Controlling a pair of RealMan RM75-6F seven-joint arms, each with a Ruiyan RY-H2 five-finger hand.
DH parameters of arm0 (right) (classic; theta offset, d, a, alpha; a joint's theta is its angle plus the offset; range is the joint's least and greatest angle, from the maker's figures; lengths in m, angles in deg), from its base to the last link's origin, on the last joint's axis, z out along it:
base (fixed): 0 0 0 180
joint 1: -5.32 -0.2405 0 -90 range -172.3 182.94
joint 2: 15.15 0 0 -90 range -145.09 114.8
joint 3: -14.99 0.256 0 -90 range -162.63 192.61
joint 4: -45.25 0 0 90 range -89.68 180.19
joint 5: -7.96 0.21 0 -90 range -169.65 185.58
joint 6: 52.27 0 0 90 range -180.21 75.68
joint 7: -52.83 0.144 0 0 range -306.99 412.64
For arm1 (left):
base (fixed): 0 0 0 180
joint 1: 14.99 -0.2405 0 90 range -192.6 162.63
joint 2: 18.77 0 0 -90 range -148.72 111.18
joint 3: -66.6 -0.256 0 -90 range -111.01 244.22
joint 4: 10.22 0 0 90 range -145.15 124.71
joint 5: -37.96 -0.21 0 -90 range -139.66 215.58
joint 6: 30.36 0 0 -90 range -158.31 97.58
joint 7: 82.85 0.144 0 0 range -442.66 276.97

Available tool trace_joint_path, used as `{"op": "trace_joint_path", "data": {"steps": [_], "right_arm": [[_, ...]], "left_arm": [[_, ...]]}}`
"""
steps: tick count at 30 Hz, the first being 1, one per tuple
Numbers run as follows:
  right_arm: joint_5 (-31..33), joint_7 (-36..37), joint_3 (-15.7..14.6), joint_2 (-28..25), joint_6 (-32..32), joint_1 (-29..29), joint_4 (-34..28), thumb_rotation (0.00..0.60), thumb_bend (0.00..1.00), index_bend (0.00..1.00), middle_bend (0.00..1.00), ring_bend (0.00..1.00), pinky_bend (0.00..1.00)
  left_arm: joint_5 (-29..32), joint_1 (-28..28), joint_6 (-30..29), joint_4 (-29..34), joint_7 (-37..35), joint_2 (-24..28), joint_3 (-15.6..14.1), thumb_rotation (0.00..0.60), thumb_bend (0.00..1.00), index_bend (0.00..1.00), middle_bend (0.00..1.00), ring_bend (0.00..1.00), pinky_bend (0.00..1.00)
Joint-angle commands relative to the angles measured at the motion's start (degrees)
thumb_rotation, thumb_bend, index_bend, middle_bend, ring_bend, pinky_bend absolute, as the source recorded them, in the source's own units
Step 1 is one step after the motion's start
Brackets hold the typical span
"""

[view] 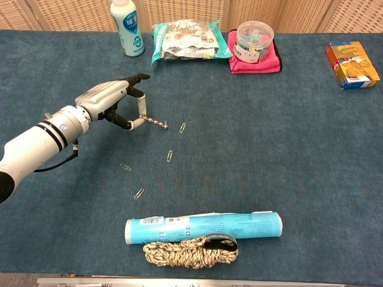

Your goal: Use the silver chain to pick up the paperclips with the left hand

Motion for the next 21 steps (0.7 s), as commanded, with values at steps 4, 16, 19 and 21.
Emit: {"op": "trace_joint_path", "data": {"steps": [4,16,19,21], "right_arm": [[0.1,0.6,0.0,0.5,-0.3,0.0,0.6,0.6,0.0,0.0,0.06,0.03,0.22],[-0.6,1.1,0.2,0.2,0.7,0.5,0.2,0.6,0.0,0.0,0.06,0.03,0.22],[-0.8,1.2,0.1,0.1,0.8,0.7,0.1,0.6,0.0,0.0,0.06,0.03,0.22],[-1.0,1.3,0.0,0.1,0.9,0.7,0.0,0.6,0.0,0.0,0.06,0.03,0.22]], "left_arm": [[-0.2,0.2,-0.1,0.1,-0.5,0.0,0.1,0.6,0.36,0.59,0.0,0.0,0.06],[-0.6,0.6,-0.6,2.1,-1.3,0.6,0.5,0.6,0.36,0.59,0.0,0.0,0.06],[-0.6,0.7,-0.6,2.3,-1.2,0.5,0.5,0.6,0.36,0.59,0.0,0.0,0.06],[-0.6,0.8,-0.5,2.4,-1.3,0.3,0.5,0.6,0.36,0.59,0.0,0.0,0.06]]}}
